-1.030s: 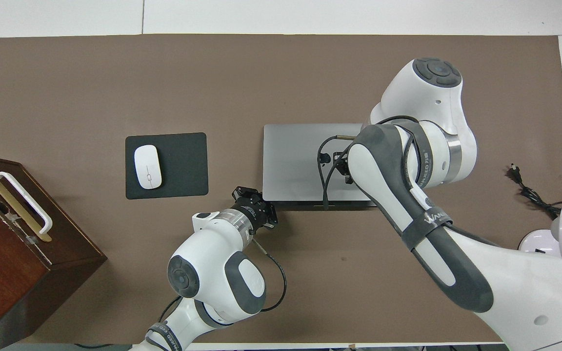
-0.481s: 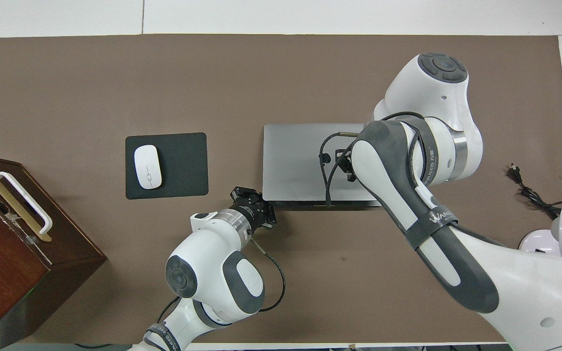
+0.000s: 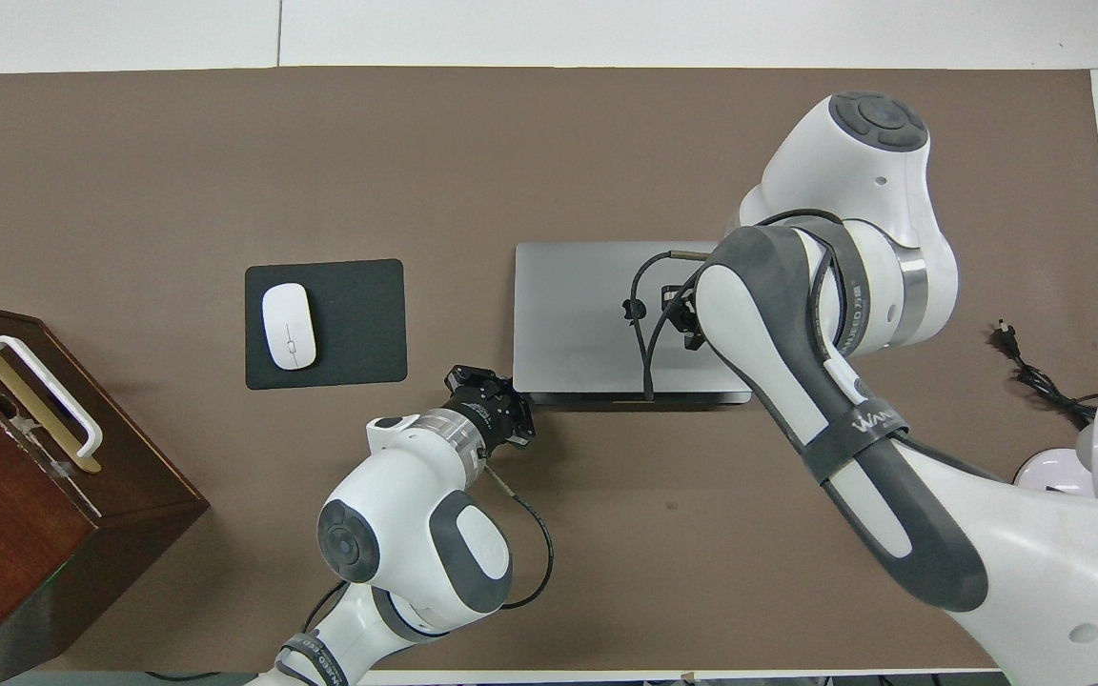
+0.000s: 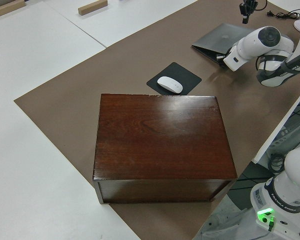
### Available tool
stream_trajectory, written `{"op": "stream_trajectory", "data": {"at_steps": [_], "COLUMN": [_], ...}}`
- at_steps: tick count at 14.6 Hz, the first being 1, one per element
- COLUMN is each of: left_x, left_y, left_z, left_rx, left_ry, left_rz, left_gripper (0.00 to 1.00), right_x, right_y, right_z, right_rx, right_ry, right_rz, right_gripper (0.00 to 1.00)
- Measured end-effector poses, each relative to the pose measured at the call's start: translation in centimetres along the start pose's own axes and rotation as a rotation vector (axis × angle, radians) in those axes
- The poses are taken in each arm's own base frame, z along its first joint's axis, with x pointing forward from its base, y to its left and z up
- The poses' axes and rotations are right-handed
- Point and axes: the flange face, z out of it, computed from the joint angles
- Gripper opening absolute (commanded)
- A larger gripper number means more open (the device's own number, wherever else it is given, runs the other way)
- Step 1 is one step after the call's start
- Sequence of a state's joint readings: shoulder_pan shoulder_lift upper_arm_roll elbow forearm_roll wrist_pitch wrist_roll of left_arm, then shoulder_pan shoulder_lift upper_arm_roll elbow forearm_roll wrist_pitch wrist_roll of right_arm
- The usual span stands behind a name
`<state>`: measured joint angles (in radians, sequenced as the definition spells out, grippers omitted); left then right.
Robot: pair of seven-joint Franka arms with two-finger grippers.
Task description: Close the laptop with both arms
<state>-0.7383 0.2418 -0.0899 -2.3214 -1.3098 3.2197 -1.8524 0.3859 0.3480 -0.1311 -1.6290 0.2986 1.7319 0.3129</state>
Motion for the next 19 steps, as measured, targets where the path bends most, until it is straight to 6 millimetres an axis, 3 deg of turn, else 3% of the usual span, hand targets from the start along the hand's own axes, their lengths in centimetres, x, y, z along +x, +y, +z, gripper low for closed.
{"op": "stream_trajectory", "data": {"at_steps": [3,6,9,16,19], "left_x": [-0.8,-2.8,-3.5,-4.3,-4.2], "left_y": [2.9,7.2,10.9,19.7,24.9], "left_z": [-1.2,-4.0,-6.1,-9.3,-11.2], "left_rx": [-0.010,0.016,-0.011,-0.135,-0.215], "left_ry": [-0.027,-0.093,-0.136,-0.199,-0.215], "left_rz": [-0.050,-0.117,-0.129,-0.017,0.010], "left_gripper": [0.00,0.00,0.00,0.00,0.00], "right_x": [-0.2,-0.3,-0.5,-0.5,-0.6], "right_y": [0.4,1.3,2.0,6.3,7.6], "right_z": [-1.2,-2.7,-4.7,-9.8,-11.8], "right_rx": [-0.002,-0.013,-0.021,-0.031,-0.089], "right_ry": [0.022,0.053,0.092,0.183,0.228], "right_rz": [0.000,0.007,0.012,-0.012,-0.068], "right_gripper": [0.00,0.00,0.00,0.00,0.33]}}
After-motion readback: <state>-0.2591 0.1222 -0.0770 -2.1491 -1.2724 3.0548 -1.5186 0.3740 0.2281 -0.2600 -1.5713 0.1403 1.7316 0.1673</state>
